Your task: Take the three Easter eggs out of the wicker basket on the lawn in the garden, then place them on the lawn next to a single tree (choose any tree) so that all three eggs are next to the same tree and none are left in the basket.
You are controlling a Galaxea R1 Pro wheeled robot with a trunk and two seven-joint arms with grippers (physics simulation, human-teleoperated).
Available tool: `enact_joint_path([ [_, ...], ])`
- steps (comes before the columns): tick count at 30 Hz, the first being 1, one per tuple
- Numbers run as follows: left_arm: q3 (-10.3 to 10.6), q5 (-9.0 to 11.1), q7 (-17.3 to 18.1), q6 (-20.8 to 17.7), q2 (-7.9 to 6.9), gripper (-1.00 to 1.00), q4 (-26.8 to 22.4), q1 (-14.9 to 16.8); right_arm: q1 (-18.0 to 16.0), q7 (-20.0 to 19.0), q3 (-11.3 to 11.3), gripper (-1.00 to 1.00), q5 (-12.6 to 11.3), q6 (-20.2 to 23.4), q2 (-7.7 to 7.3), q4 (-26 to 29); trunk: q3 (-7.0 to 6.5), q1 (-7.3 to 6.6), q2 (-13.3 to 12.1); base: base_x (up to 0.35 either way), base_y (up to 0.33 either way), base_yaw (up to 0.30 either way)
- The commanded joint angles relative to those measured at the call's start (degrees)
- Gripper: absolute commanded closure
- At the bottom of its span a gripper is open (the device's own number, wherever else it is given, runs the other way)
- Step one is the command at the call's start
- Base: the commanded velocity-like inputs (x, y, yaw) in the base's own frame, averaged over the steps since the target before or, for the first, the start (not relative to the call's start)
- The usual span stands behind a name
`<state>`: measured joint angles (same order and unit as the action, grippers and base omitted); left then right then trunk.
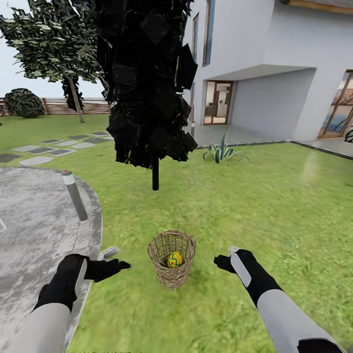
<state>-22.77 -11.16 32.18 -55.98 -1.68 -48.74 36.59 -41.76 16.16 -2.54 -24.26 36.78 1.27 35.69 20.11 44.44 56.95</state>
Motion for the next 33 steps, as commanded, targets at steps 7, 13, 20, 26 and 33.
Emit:
enact_joint_path([
  [7, -0.17, -0.62, 0.69, -0.09, 0.01, -1.00, -0.04, 0.06, -0.04, 0.54, -0.22, -1.00, -0.61, 0.14, -0.04, 0.09, -0.19, 0.01, 0.05, 0.000, 0.000, 0.262],
  [13, -0.17, -0.62, 0.78, -0.09, 0.01, -1.00, -0.04, 0.06, -0.03, 0.54, -0.23, -1.00, -0.61, 0.14, -0.04, 0.08, -0.42, 0.01, 0.05, 0.000, 0.000, 0.262],
  [20, -0.17, -0.62, 0.78, -0.02, 0.01, -1.00, -0.04, 0.06, -0.04, 0.54, -0.20, -1.00, -0.61, 0.09, -0.04, 0.08, -0.66, 0.01, 0.05, 0.000, 0.000, 0.240],
  [26, -0.17, -0.62, 0.78, -0.07, 0.01, -1.00, -0.04, 0.06, -0.05, 0.54, -0.19, -1.00, -0.60, 0.04, -0.04, 0.08, -0.68, 0.01, 0.05, 0.000, 0.000, 0.027],
  [33, -0.17, -0.62, 0.78, -0.06, 0.01, -1.00, -0.04, 0.06, -0.02, 0.54, -0.19, -1.00, -0.56, 0.03, -0.04, 0.08, -0.68, 0.01, 0.05, 0.000, 0.000, 0.002],
])
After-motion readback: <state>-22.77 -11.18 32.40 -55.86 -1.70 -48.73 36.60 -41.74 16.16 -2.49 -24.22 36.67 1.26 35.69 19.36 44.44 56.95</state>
